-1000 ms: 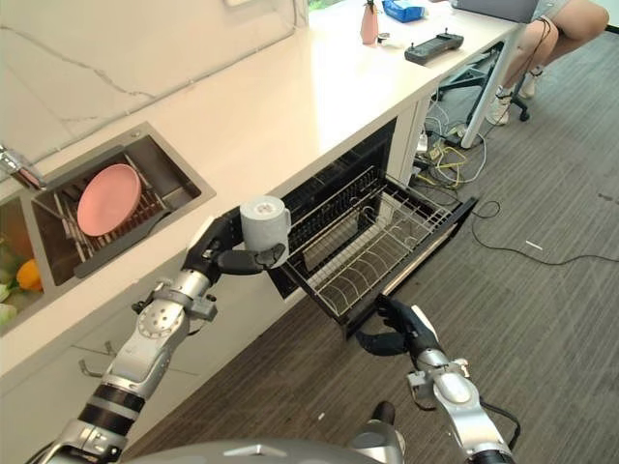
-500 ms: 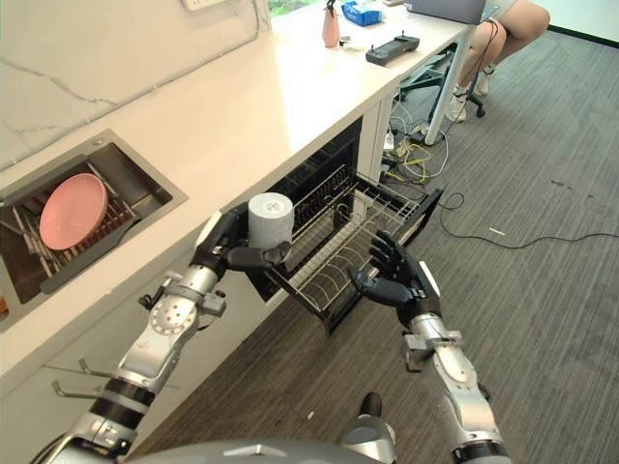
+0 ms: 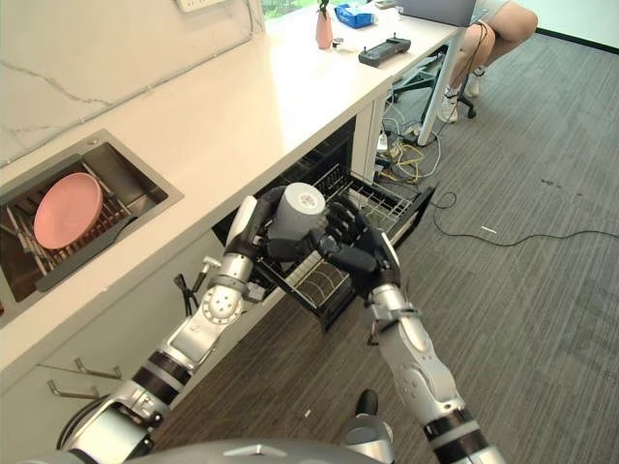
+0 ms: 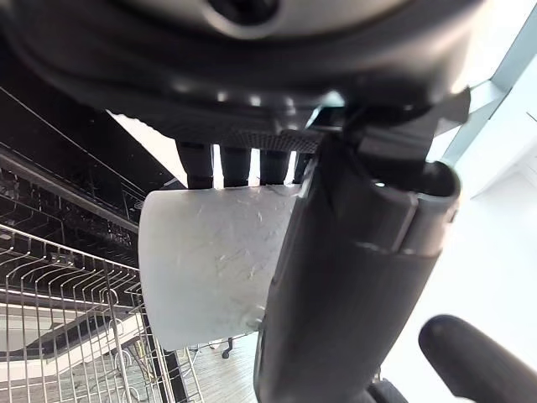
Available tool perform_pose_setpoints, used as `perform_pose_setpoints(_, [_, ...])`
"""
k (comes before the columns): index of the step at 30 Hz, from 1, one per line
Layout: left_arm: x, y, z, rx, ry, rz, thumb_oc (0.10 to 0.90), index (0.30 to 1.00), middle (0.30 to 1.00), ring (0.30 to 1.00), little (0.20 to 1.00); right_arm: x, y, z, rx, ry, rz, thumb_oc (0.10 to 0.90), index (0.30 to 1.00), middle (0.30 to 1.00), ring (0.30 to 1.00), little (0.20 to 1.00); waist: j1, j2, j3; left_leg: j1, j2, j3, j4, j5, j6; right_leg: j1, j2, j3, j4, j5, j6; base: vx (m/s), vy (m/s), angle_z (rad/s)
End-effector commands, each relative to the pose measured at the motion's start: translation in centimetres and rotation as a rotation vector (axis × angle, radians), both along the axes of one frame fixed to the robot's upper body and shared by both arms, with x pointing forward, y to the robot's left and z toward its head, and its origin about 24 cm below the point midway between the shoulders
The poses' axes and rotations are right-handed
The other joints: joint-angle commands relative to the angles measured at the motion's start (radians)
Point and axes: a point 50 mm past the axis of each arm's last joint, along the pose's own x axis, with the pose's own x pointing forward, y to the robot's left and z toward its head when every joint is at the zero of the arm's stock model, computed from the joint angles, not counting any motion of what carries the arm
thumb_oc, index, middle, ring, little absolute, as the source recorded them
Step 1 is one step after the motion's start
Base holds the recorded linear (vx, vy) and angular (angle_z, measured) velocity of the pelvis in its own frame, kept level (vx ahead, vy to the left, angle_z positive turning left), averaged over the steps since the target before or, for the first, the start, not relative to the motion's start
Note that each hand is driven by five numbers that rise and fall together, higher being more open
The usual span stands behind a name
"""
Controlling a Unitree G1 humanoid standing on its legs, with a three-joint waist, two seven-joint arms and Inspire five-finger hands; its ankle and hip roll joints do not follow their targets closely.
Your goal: Place the dishes in the dishwasher.
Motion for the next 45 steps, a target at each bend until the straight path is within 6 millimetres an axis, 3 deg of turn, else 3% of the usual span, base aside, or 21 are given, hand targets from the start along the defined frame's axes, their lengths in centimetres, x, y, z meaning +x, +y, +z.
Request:
perform_pose_setpoints(1, [2.0, -2.7, 6.3, -0.003, -0.299, -0.058, 0.4, 0.3, 0.3, 0.3, 0.3, 1.5, 2.5, 6.7, 0.133, -0.307, 0.039, 0.8, 0.9, 0.9, 0.9, 0.9, 0.021, -0.044, -0.061, 0.062, -0.064, 0.009, 0.008, -0.092, 0.003, -0.02, -0.06, -0.03, 0.022, -0.025, 0.116, 0.0, 0.0, 0.0])
perform_pose_setpoints(11, [1.5, -3.6, 5.8, 0.065, -0.313, -0.09, 0.4, 0.3, 0.3, 0.3, 0.3, 2.9, 2.4, 6.0, 0.057, -0.261, -0.034, 0.8, 0.9, 0.9, 0.9, 0.9, 0.049, -0.055, -0.072, 0.06, -0.057, -0.009, 0.008, -0.087, 0.001, -0.005, -0.053, -0.051, 0.019, -0.031, 0.11, 0.01, -0.012, 0.05])
perform_pose_setpoints(20, [1.7, -3.5, 5.4, 0.131, -0.318, -0.095, 0.4, 0.3, 0.3, 0.3, 0.3, 3.7, 2.2, 4.5, -0.165, -0.217, 0.006, 0.8, 0.9, 0.9, 0.9, 0.9, 0.07, -0.069, -0.076, 0.054, -0.051, -0.024, 0.007, -0.083, -0.002, 0.005, -0.048, -0.062, 0.019, -0.036, 0.107, 0.01, -0.01, 0.07])
perform_pose_setpoints(30, [1.8, -3.9, 4.0, 0.16, -0.251, -0.102, 0.4, 0.3, 0.3, 0.3, 0.3, 3.7, 3.5, 5.4, -0.119, -0.245, 0.089, 0.8, 0.9, 0.9, 0.9, 0.9, 0.076, -0.073, -0.079, 0.053, -0.05, -0.032, 0.007, -0.082, -0.002, 0.009, -0.046, -0.07, 0.023, -0.041, 0.104, 0.0, -0.002, 0.06])
perform_pose_setpoints(32, [1.9, -4.2, 3.5, 0.157, -0.215, -0.098, 0.4, 0.3, 0.3, 0.3, 0.3, 3.7, 4.3, 5.8, -0.052, -0.242, 0.104, 0.8, 0.9, 0.9, 0.9, 0.9, 0.075, -0.073, -0.08, 0.054, -0.051, -0.032, 0.007, -0.082, -0.002, 0.008, -0.047, -0.069, 0.024, -0.041, 0.104, 0.0, 0.0, 0.0])
perform_pose_setpoints(33, [2.1, -4.8, 2.8, 0.122, -0.161, -0.089, 0.4, 0.3, 0.3, 0.3, 0.3, 3.6, 5.5, 6.9, 0.137, -0.244, 0.108, 0.8, 0.9, 0.9, 0.9, 0.9, 0.074, -0.071, -0.079, 0.054, -0.053, -0.03, 0.007, -0.081, -0.001, 0.008, -0.048, -0.068, 0.024, -0.038, 0.104, 0.0, 0.0, 0.0])
perform_pose_setpoints(34, [2.3, -5.3, 2.5, 0.11, -0.13, -0.086, 0.4, 0.3, 0.3, 0.3, 0.3, 3.2, 6.8, 7.4, 0.22, -0.239, 0.125, 0.8, 0.9, 0.9, 0.9, 0.9, 0.074, -0.071, -0.079, 0.056, -0.054, -0.028, 0.007, -0.081, 0.0, 0.007, -0.048, -0.066, 0.025, -0.037, 0.102, 0.0, 0.0, 0.0])
perform_pose_setpoints(45, [2.2, -9.5, 4.1, 0.097, -0.179, -0.153, 0.4, 0.3, 0.3, 0.3, 0.3, 3.3, 10.7, 9.2, 0.264, -0.224, 0.121, 0.8, 0.9, 0.9, 0.9, 0.9, 0.074, -0.073, -0.081, 0.051, -0.051, -0.026, 0.006, -0.073, 0.001, -0.003, -0.048, -0.067, 0.025, -0.028, 0.099, -0.01, 0.003, 0.0])
